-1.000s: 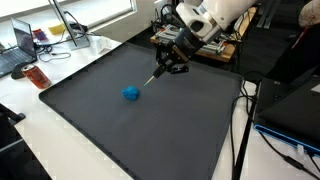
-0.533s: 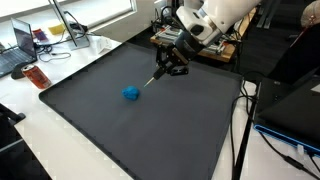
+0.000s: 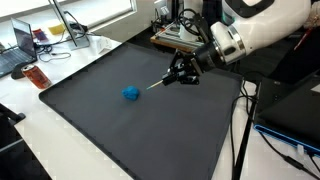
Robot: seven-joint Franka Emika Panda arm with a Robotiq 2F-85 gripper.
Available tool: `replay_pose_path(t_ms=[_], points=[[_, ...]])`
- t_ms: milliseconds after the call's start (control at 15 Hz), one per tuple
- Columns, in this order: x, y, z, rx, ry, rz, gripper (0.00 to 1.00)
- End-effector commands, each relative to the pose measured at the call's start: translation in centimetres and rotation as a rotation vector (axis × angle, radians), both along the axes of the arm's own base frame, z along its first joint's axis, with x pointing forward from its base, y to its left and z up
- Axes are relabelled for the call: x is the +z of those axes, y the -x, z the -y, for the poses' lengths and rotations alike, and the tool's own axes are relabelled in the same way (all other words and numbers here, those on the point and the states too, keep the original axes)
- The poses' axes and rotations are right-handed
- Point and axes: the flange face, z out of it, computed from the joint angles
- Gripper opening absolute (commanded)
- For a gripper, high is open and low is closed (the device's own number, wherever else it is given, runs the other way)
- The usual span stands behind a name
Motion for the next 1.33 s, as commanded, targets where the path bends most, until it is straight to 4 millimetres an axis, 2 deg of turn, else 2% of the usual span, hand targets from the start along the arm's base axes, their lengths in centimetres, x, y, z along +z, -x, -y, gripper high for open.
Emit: replay_pose_path(t_ms=[0, 267, 667, 933, 1267], points=[[-2.9, -1.3, -2.3, 0.04, 0.12, 0.021, 0.03], [-6.1, -2.5, -3.1, 0.059, 0.186, 0.002, 0.03], [-9.2, -3.9, -1.9, 0.018, 0.301, -0.043, 0.03], [-9.7, -4.8, -1.4, -0.016, 0.358, -0.052, 0.03], [-8.3, -5.7, -0.7, -0.073, 0.406, -0.085, 0.03]])
